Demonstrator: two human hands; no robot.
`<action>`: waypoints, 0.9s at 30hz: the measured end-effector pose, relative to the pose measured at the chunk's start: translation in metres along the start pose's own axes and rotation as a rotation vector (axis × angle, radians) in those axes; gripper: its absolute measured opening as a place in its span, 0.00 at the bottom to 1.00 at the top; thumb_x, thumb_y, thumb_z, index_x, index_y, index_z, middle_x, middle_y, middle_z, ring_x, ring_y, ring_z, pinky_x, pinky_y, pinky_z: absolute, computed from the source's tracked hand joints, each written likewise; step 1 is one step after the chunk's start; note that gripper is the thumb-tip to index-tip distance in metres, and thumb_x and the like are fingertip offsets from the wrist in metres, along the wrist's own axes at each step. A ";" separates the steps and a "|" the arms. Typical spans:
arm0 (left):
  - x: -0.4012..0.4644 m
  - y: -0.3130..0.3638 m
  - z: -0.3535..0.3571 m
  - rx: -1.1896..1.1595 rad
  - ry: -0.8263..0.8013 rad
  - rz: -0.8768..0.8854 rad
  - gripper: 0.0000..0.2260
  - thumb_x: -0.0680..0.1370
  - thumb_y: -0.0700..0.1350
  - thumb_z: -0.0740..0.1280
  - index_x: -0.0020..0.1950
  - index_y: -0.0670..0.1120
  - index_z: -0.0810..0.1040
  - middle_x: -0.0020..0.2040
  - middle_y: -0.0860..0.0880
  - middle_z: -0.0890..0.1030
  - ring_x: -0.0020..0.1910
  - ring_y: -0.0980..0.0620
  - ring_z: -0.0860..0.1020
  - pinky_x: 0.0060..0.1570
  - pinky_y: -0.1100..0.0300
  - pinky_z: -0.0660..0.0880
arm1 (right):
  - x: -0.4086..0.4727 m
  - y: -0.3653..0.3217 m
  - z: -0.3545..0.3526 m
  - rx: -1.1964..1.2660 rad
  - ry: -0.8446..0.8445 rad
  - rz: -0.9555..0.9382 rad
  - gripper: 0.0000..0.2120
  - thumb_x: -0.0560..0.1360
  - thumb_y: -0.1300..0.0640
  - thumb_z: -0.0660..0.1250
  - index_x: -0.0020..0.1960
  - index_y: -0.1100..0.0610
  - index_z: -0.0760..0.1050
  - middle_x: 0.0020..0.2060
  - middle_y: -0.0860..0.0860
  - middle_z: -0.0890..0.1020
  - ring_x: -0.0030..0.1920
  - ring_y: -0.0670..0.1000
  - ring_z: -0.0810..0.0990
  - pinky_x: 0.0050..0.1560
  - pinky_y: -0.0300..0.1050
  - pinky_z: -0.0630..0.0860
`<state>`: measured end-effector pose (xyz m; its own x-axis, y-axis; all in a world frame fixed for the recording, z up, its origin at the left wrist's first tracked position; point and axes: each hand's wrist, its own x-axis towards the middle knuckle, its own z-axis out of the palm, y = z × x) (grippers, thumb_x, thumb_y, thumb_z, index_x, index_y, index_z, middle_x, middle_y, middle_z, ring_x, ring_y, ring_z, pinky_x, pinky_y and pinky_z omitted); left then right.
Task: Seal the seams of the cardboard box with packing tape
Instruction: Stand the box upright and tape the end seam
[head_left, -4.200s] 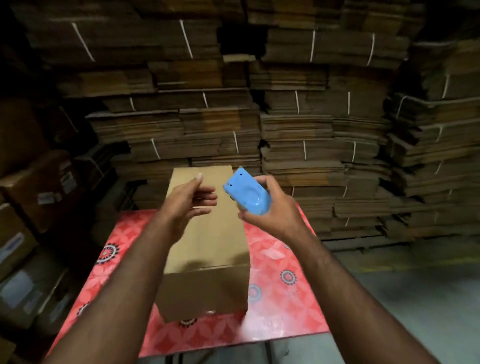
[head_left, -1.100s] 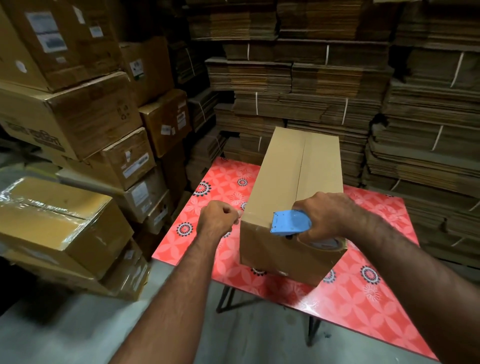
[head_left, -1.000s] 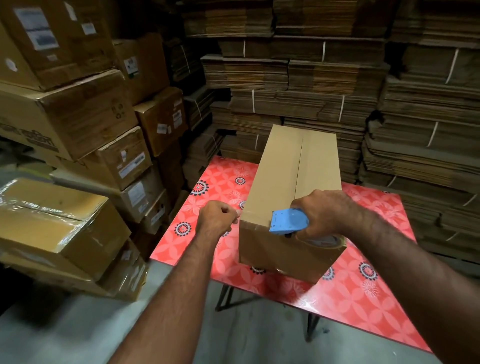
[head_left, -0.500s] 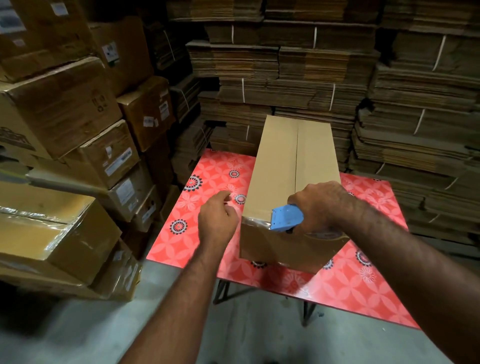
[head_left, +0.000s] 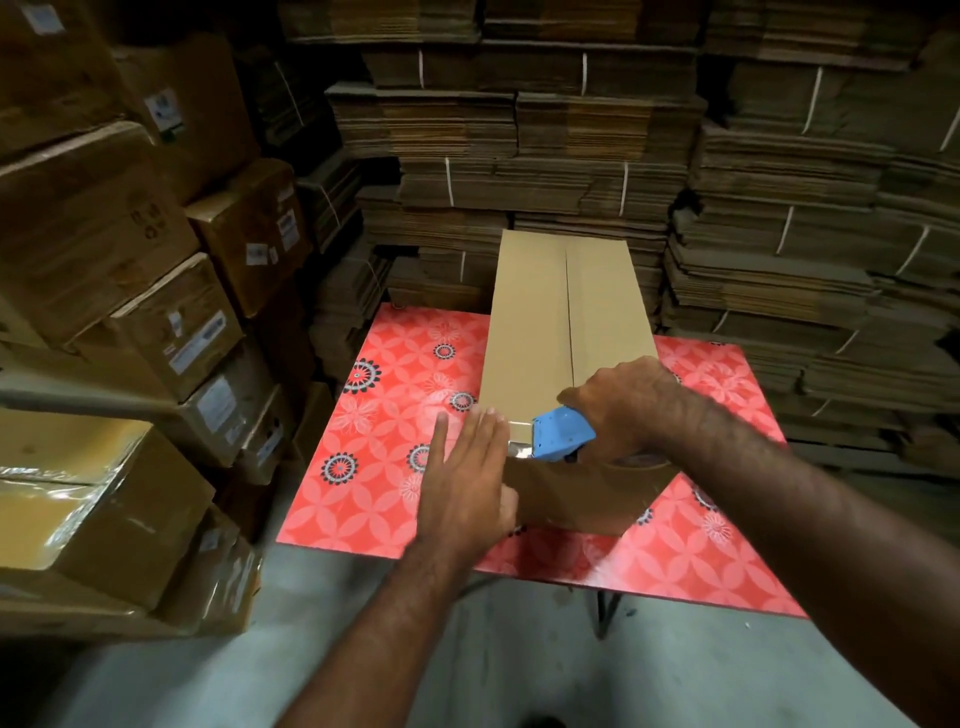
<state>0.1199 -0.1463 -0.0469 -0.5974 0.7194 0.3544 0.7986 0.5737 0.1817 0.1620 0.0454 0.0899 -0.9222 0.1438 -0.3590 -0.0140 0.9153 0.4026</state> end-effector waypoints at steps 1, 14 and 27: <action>0.003 -0.002 0.001 0.039 -0.005 0.044 0.31 0.67 0.44 0.67 0.70 0.38 0.74 0.71 0.41 0.75 0.73 0.44 0.71 0.76 0.40 0.52 | 0.001 0.000 0.001 -0.011 -0.003 0.001 0.33 0.70 0.30 0.63 0.70 0.43 0.66 0.53 0.49 0.81 0.50 0.55 0.81 0.46 0.50 0.77; 0.037 -0.034 0.011 0.090 -0.015 0.162 0.28 0.64 0.30 0.73 0.65 0.36 0.78 0.65 0.39 0.80 0.65 0.42 0.78 0.72 0.41 0.65 | 0.019 -0.009 -0.028 0.083 -0.048 0.035 0.31 0.72 0.36 0.66 0.74 0.35 0.63 0.62 0.49 0.79 0.61 0.56 0.78 0.54 0.50 0.74; 0.029 -0.036 0.006 -0.048 -0.059 0.136 0.34 0.64 0.46 0.63 0.71 0.45 0.75 0.73 0.49 0.74 0.72 0.53 0.72 0.68 0.45 0.66 | -0.010 0.021 0.007 0.141 0.171 0.011 0.34 0.70 0.26 0.58 0.74 0.31 0.58 0.54 0.49 0.82 0.52 0.56 0.82 0.32 0.43 0.60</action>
<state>0.0733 -0.1438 -0.0490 -0.4856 0.8117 0.3245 0.8742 0.4509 0.1803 0.1738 0.0656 0.0963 -0.9743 0.0993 -0.2019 0.0397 0.9591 0.2802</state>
